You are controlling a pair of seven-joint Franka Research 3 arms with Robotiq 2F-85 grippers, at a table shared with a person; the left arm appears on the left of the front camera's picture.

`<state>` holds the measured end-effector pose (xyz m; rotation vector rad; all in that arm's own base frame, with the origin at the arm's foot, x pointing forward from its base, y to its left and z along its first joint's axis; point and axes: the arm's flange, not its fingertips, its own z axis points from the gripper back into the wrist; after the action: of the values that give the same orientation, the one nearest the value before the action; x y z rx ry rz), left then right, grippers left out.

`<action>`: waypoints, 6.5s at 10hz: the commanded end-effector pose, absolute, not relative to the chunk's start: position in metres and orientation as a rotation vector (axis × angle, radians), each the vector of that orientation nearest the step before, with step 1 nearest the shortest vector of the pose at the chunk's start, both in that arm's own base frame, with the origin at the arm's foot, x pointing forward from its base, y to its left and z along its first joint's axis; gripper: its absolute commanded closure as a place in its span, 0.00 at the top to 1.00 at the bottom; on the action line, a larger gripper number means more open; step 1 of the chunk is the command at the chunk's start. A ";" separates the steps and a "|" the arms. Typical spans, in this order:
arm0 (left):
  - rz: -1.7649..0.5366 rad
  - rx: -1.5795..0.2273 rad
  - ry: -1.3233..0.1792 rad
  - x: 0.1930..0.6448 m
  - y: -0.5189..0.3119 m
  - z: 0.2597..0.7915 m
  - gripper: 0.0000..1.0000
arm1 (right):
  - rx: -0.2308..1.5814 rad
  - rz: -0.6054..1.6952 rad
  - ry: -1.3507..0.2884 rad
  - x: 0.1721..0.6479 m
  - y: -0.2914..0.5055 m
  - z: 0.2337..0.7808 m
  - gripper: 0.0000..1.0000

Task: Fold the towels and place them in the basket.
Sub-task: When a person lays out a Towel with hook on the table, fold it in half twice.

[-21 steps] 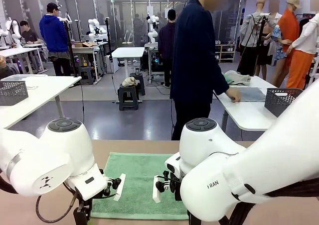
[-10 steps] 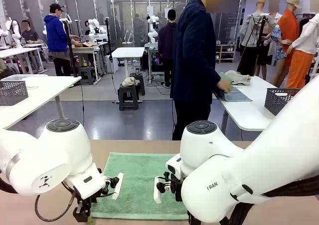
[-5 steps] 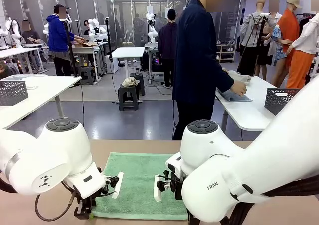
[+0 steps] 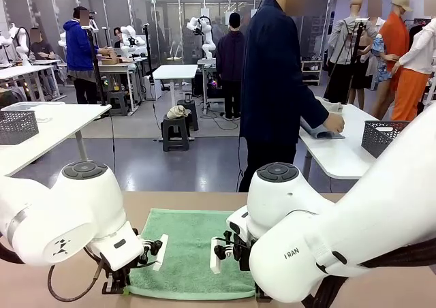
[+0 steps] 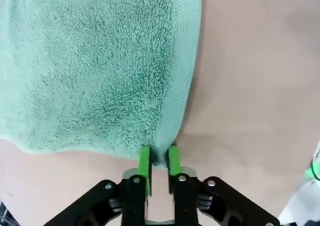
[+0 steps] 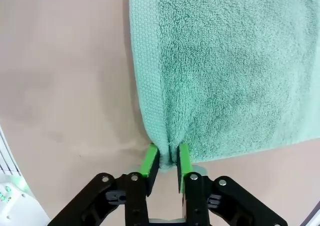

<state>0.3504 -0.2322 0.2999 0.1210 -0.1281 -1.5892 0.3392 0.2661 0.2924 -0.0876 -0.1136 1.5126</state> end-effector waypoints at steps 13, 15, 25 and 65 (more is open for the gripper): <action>-1.595 0.127 -0.128 0.351 -0.232 0.301 0.00 | -0.089 1.512 -0.106 0.340 0.267 0.295 0.00; -1.587 0.137 -0.121 0.353 -0.229 0.312 0.05 | -0.130 1.516 -0.107 0.343 0.265 0.303 0.07; -1.609 0.136 -0.085 0.423 -0.213 0.386 0.05 | -0.190 1.550 -0.177 0.402 0.249 0.381 0.07; -1.375 -0.314 -0.607 0.492 -0.023 0.443 0.74 | 0.621 0.247 -0.088 0.466 0.200 0.467 0.76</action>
<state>0.4942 -0.0286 0.4441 -0.2758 -0.5797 -1.3577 0.4769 0.2058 0.4765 0.5822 -0.0449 0.2652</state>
